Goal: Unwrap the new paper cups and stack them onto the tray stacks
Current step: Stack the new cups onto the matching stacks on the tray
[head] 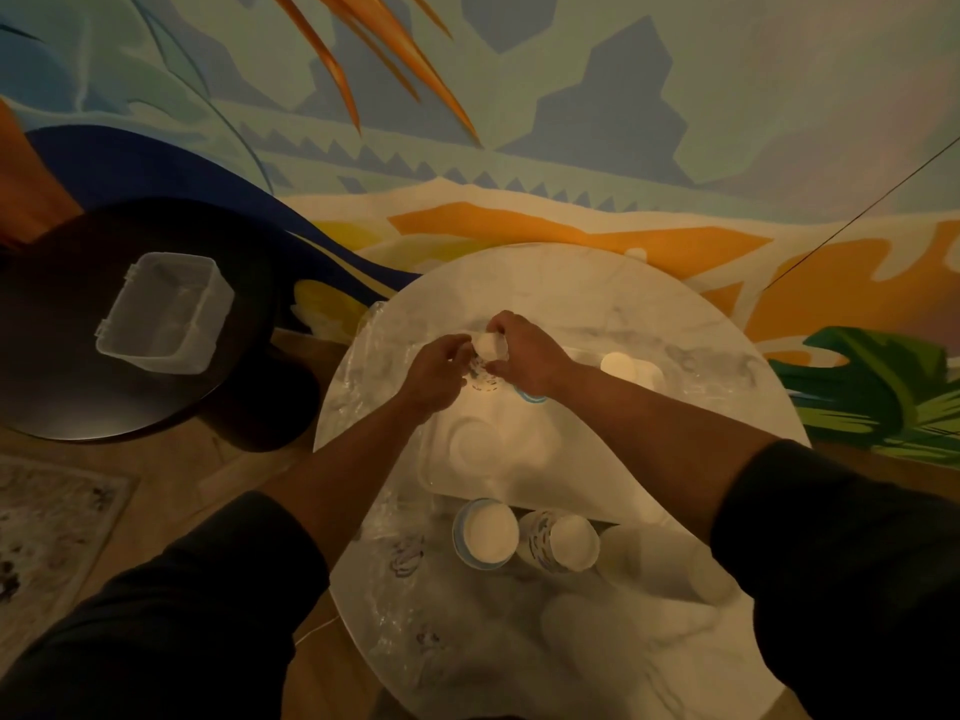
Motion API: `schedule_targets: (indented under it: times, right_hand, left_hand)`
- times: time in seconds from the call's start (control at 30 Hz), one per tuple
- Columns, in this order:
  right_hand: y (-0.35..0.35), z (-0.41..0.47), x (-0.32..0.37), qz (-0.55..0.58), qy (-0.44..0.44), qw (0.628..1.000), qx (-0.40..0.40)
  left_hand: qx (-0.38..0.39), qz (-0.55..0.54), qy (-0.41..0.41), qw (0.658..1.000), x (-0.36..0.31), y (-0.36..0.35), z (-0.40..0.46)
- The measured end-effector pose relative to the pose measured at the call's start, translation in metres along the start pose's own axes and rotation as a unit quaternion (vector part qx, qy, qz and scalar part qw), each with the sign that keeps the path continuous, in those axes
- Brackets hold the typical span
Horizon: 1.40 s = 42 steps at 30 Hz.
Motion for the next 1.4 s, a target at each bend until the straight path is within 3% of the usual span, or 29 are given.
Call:
schedule_targets:
  times: [0.37,0.63,0.97,1.13,1.23,1.4]
  right_hand:
    - [-0.012,0.010,0.008,-0.137,0.024,0.990,-0.017]
    - [-0.007,0.008,0.007,-0.157,0.030,0.987,-0.018]
    - [0.067,-0.084,0.030,-0.041,0.093,0.995,-0.012]
    - [0.084,-0.161,0.034,-0.024,0.112,0.992,0.044]
    - [0.080,-0.199,0.028,-0.044,0.113,0.988,0.099]
    - [0.052,-0.233,0.014,-0.123,0.114,0.973,0.158]
  left_hand:
    - [-0.053,0.012,0.041,0.998,0.003,0.003,0.009]
    - [-0.056,-0.019,0.078,0.995,-0.004,0.009,0.006]
    - [-0.015,0.053,-0.022,0.998,-0.059,0.030,-0.070]
    - [0.077,0.114,-0.095,0.986,-0.078,0.024,-0.141]
    - [0.144,0.144,-0.115,0.972,-0.077,0.012,-0.178]
    - [0.157,0.200,-0.155,0.955,-0.063,-0.001,-0.211]
Point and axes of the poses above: each hand's wrist, its own z-axis towards the middle knuckle, its own y-axis out of the back of the hand, x = y × z, the point moved 3 cm from there along z, towards the middle knuckle, and after that the axes turned 2 degrees about -z, right-handed, at the moved point
